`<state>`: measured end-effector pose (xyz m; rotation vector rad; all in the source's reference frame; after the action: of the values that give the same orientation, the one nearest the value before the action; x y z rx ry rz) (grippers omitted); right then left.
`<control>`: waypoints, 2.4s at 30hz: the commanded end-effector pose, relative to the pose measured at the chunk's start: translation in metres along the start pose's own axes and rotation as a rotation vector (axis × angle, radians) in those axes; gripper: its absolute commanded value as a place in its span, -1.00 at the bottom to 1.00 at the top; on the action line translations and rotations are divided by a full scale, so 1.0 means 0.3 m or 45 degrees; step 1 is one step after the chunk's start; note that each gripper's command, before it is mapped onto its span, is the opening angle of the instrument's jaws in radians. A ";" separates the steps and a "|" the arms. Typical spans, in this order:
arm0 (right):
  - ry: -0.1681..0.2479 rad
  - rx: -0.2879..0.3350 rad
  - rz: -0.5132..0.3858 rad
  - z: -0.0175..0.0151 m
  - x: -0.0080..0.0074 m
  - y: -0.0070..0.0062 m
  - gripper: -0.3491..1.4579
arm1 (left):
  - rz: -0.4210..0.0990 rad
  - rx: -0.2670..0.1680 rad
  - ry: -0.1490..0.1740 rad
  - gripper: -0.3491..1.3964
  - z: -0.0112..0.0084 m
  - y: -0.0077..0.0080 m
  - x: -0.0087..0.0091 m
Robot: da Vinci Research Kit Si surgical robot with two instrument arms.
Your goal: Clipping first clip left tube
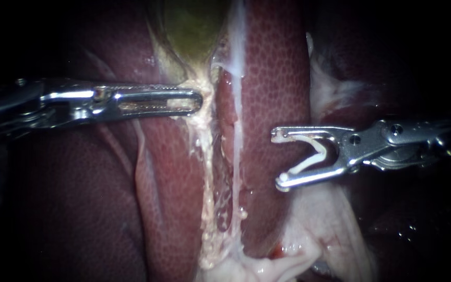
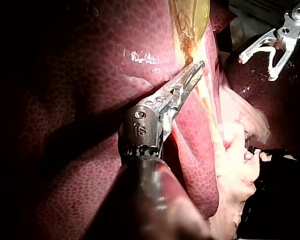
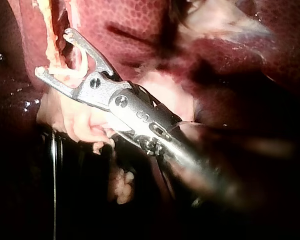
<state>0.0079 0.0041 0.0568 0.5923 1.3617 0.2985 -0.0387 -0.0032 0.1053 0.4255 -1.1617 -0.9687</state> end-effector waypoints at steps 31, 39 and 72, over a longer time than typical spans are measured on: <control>0.005 0.002 -0.004 0.003 -0.0013 0.0004 0.05 | -0.045 -0.074 -0.038 -1.00 -0.0223 -0.0015 -0.0152; 0.034 0.029 -0.028 0.019 -0.0113 0.0014 0.05 | -0.044 -0.075 -0.038 -1.00 -0.0222 -0.0015 -0.0147; 0.092 0.082 0.021 0.058 -0.0215 0.0074 0.05 | -0.044 -0.081 -0.041 -1.00 -0.0213 -0.0028 -0.0142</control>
<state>0.0238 -0.0013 0.0650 0.6562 1.4407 0.2955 -0.0336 -0.0014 0.0999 0.3812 -1.1526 -1.0423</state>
